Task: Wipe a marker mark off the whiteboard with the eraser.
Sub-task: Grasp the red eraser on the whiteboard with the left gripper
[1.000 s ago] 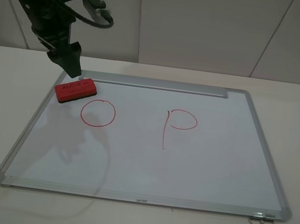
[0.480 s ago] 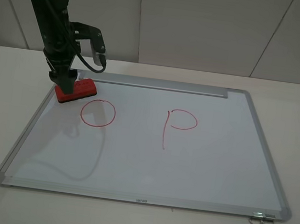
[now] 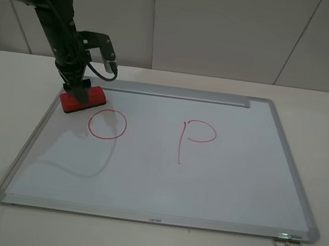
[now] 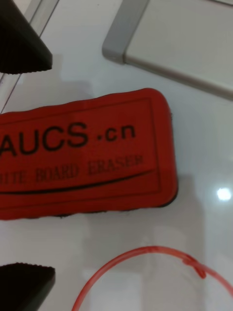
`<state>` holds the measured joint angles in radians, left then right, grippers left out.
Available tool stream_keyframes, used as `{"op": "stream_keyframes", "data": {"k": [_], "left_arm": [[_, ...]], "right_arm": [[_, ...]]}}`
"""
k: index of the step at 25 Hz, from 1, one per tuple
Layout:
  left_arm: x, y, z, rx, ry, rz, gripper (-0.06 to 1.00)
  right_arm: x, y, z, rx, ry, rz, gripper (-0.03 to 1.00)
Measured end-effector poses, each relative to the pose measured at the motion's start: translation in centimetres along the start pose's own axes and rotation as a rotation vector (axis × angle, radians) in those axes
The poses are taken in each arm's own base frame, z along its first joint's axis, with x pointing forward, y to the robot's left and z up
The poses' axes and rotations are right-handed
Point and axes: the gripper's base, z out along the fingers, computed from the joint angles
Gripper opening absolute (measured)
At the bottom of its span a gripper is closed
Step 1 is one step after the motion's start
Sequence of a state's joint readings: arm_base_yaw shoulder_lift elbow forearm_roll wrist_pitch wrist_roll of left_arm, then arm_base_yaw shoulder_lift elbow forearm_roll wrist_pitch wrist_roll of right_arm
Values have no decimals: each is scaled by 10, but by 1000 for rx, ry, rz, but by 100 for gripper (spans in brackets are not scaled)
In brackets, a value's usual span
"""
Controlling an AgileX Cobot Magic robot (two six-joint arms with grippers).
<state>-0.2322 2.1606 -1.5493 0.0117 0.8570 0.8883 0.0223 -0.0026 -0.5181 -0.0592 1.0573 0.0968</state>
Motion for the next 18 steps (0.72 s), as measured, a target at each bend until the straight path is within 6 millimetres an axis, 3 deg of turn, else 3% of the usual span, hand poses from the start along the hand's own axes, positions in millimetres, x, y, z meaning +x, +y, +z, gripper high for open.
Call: {"op": "stream_keyframes", "data": {"k": [18], "left_arm": [[2, 2, 35, 37, 20, -16, 77]], "right_arm": [[0, 0, 0, 0, 0, 0, 72]]}}
